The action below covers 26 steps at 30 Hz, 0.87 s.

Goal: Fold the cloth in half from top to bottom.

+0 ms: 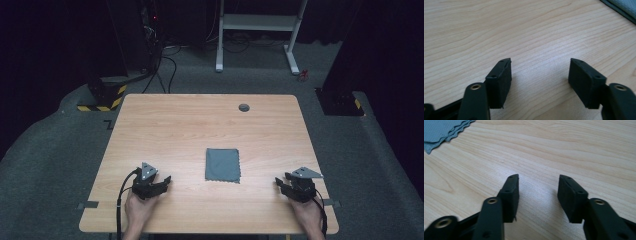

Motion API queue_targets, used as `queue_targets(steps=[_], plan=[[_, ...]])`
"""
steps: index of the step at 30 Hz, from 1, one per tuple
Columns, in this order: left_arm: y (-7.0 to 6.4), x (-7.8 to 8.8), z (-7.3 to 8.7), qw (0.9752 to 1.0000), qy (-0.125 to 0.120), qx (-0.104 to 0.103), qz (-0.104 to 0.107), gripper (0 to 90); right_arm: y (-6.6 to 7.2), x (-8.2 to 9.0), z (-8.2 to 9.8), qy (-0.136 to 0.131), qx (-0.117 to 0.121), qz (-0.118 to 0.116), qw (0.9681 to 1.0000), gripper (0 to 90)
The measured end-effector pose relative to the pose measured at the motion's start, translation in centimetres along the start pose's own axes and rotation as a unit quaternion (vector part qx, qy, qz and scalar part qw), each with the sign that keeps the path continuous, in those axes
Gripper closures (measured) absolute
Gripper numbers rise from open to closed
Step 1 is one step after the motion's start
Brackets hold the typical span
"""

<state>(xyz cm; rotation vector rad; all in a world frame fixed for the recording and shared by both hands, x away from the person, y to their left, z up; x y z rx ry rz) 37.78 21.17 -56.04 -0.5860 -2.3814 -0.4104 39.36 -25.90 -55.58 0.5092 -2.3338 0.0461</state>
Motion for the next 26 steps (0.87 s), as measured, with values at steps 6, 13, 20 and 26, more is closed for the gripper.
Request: queue_targets(steps=[6,13,20,26], plan=[[-0.05,0.00,0.04,1.0000,0.002,0.005,-0.002,32.2,0.05,0.02,0.05,0.001,-0.005,0.005,1.0000,47.8],[-0.11,0.02,0.06,1.0000,0.002,0.006,0.000,31.6,-0.03,-0.03,0.00,0.000,-0.006,0.005,1.0000,47.5],[-0.13,0.02,0.05,1.0000,0.002,0.005,0.003,31.3,0.01,-0.03,0.01,0.000,-0.005,0.007,1.0000,47.0],[-0.12,0.02,0.06,1.0000,0.002,0.005,0.003,31.2,0.02,-0.03,0.00,0.000,-0.005,0.006,1.0000,47.6]])
Point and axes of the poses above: each handheld gripper's, and its own axes: x roughly backward along the jaws, z roughly out of its underside, y roughly to its left, the point moved 5 cm from there along -x, roughly forward along the jaws, and after that the axes turned 10 degrees about -x, right-handed, at the moved point
